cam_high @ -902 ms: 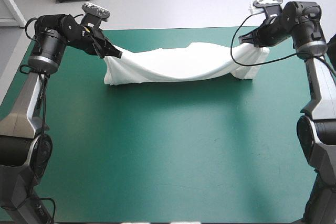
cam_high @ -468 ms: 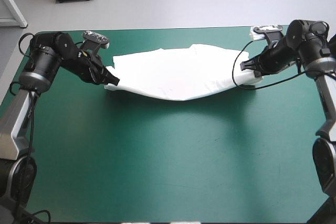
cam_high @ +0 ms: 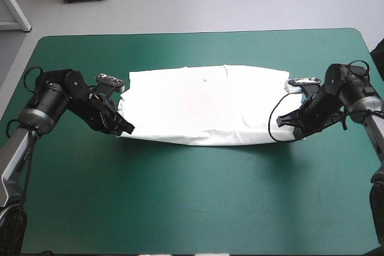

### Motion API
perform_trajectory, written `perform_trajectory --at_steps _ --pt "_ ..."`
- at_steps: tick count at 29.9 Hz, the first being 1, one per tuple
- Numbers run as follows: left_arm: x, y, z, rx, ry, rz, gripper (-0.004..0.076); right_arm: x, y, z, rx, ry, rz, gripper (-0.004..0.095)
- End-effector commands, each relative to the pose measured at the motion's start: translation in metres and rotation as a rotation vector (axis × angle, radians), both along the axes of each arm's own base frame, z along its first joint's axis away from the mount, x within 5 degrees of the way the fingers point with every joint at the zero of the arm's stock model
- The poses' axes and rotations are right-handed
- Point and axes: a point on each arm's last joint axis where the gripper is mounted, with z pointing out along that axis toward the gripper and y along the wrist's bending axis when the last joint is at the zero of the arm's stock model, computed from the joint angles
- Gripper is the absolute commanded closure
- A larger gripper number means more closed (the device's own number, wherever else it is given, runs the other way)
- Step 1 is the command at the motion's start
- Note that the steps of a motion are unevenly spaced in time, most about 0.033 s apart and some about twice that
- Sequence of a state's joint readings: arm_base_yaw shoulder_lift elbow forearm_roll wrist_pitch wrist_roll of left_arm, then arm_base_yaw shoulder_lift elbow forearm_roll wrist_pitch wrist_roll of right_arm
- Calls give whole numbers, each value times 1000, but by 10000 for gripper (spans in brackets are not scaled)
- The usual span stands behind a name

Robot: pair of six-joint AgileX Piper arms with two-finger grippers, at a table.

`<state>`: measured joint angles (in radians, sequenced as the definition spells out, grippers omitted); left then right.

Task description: Fold the cloth

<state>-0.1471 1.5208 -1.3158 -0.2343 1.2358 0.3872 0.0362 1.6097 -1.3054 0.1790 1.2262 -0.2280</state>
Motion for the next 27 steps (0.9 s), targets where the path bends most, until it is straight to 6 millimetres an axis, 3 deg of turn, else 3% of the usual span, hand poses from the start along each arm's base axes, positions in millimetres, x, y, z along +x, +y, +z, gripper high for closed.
perform_trajectory --at_steps 1,5,8,17,21,27 --pt "-15 -1 6 -28 34 -5 746 -12 -2 9 5 -8 16 925" --pt "-18 -1 -4 -22 73 -4 745 -13 -3 6 -11 2 20 921" --pt "-21 0 -12 -15 102 -4 730 -13 -3 6 -7 2 19 863" --pt "-28 4 -11 13 111 47 445 -18 -2 16 10 -25 -12 494" --pt "-39 13 6 74 31 70 362 -33 -4 37 -8 -101 -13 417" --pt "-60 20 59 71 -244 89 362 -60 -11 78 -58 -267 -56 417"
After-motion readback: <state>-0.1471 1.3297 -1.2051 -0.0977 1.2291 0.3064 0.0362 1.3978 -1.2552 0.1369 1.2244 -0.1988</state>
